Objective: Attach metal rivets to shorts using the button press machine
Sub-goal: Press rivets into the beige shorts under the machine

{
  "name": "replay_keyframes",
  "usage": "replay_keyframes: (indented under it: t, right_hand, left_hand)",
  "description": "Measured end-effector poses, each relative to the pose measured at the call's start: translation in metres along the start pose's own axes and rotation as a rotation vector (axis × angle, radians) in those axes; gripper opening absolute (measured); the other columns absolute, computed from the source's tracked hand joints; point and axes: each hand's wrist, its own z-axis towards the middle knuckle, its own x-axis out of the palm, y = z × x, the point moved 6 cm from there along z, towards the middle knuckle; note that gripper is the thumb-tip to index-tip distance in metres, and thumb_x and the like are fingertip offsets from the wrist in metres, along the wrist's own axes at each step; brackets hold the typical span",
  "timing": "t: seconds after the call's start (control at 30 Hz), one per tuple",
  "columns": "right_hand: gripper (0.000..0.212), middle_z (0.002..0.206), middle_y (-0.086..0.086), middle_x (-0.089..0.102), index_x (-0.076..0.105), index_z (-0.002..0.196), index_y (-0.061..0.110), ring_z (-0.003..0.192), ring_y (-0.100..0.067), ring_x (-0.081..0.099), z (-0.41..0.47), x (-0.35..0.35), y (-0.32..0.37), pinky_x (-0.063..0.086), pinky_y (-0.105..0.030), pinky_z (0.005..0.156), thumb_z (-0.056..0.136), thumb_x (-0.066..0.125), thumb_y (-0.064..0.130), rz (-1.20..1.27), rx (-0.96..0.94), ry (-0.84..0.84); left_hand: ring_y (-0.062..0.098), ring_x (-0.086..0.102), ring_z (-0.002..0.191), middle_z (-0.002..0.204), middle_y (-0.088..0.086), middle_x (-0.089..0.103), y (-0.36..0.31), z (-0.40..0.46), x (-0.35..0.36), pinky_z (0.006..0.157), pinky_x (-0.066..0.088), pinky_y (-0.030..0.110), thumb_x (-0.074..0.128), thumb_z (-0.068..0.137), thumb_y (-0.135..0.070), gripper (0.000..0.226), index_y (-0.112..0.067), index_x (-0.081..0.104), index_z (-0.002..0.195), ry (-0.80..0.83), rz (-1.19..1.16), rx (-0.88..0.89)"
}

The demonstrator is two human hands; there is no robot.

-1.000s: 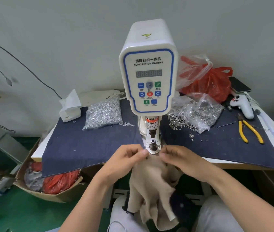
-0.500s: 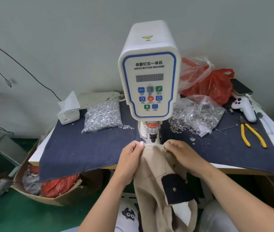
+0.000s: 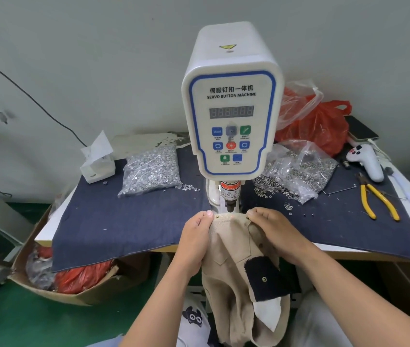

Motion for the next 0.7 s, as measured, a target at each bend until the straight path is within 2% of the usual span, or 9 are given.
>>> replay_keyframes:
  t: [0.07, 0.2, 0.37, 0.7]
  right_hand:
    - [0.037, 0.065, 0.005, 0.039, 0.045, 0.066, 0.024, 0.063, -0.007, 0.035, 0.0000, 0.0006, 0.0008, 0.030, -0.034, 0.063, 0.091, 0.055, 0.050, -0.012, -0.007, -0.008]
    - [0.038, 0.062, 0.012, 0.042, 0.048, 0.063, 0.027, 0.061, -0.003, 0.037, -0.0001, 0.0008, -0.0007, 0.032, -0.033, 0.064, 0.091, 0.054, 0.051, -0.031, -0.019, -0.015]
    - [0.041, 0.061, 0.017, 0.042, 0.049, 0.060, 0.029, 0.061, -0.001, 0.037, 0.0006, 0.0015, -0.0009, 0.032, -0.031, 0.064, 0.098, 0.052, 0.043, -0.046, -0.047, -0.014]
    - [0.044, 0.062, 0.013, 0.042, 0.049, 0.061, 0.028, 0.061, -0.003, 0.037, 0.0016, 0.0010, -0.0015, 0.032, -0.030, 0.063, 0.105, 0.052, 0.034, -0.085, -0.053, -0.002]
  left_hand:
    - [0.020, 0.041, 0.082, 0.086, 0.003, 0.050, 0.0012, 0.0004, -0.0003, 0.077, 0.035, 0.040, 0.050, 0.096, -0.046, 0.043, -0.006, 0.051, 0.081, -0.006, -0.003, -0.003]
    - [0.021, 0.037, 0.080, 0.083, 0.003, 0.045, 0.0035, 0.0010, -0.0022, 0.076, 0.032, 0.040, 0.051, 0.098, -0.044, 0.031, -0.020, 0.049, 0.079, -0.008, -0.015, 0.003]
    - [0.020, 0.038, 0.079, 0.081, 0.004, 0.045, 0.0060, 0.0011, -0.0036, 0.075, 0.033, 0.040, 0.049, 0.102, -0.041, 0.032, -0.021, 0.050, 0.078, -0.007, 0.016, 0.007]
    - [0.020, 0.037, 0.079, 0.082, 0.004, 0.045, 0.0080, 0.0022, -0.0035, 0.075, 0.033, 0.040, 0.050, 0.102, -0.041, 0.031, -0.020, 0.050, 0.079, -0.020, 0.017, -0.004]
